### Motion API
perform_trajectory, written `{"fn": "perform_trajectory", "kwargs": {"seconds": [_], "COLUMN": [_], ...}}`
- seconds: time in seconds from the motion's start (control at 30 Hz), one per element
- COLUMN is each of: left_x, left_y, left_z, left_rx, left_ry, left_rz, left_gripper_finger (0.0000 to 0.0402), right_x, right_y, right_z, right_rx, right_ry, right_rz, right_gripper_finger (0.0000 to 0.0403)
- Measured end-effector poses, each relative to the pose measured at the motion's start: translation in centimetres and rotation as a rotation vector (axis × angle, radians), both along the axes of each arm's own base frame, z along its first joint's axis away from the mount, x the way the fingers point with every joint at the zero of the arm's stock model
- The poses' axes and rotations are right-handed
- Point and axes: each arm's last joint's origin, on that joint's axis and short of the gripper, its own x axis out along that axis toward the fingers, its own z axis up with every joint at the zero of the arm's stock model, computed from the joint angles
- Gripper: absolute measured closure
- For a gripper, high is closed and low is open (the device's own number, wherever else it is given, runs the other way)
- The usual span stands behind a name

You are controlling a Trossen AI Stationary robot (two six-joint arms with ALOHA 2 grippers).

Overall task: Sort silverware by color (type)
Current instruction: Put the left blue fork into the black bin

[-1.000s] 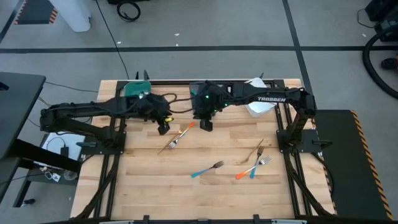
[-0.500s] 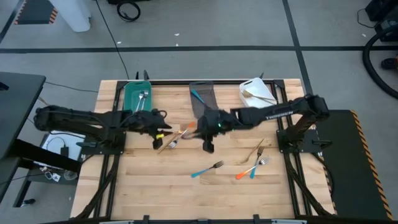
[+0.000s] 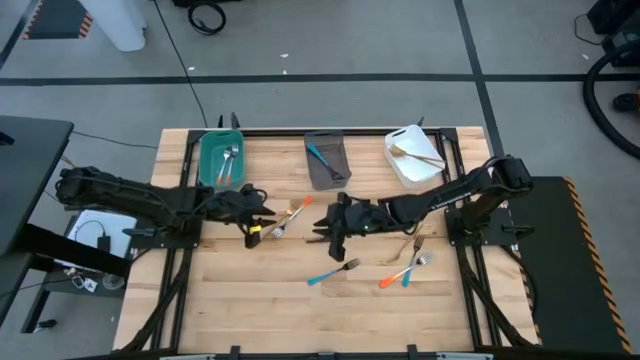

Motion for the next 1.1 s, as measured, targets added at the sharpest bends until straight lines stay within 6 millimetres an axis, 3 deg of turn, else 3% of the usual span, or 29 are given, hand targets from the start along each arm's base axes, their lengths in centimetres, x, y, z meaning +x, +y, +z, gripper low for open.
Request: {"fn": "perform_trajectory", "kwargs": {"seconds": [0.3,0.67,1.1], "left_x": [-0.9,-1.3,1.1], "left_y": [-0.7,-1.1,-0.9], "left_z": [-1.2,-1.5,-3.2], "left_rx": [-0.049,-0.061,-0.051], "left_ry": [0.115,0.168,0.168], "left_rz": [0.006,0.007,0.146], "left_gripper_finger": [0.0272,0.0272,0.0272], "right_x": [-1.3,-2.6,-1.9], "right_y": [2.1,1.8,1.6], "right_z": [-1.7,-3.8,-5.7], "right_rx": [-0.077,-0.068,-0.097], "right_ry": [-0.148,-0.176,-0.155], "right_rz": [-0.031,-0.066,-0.141], "right_gripper_finger": [0.0317,0.0317,0.0317]}}
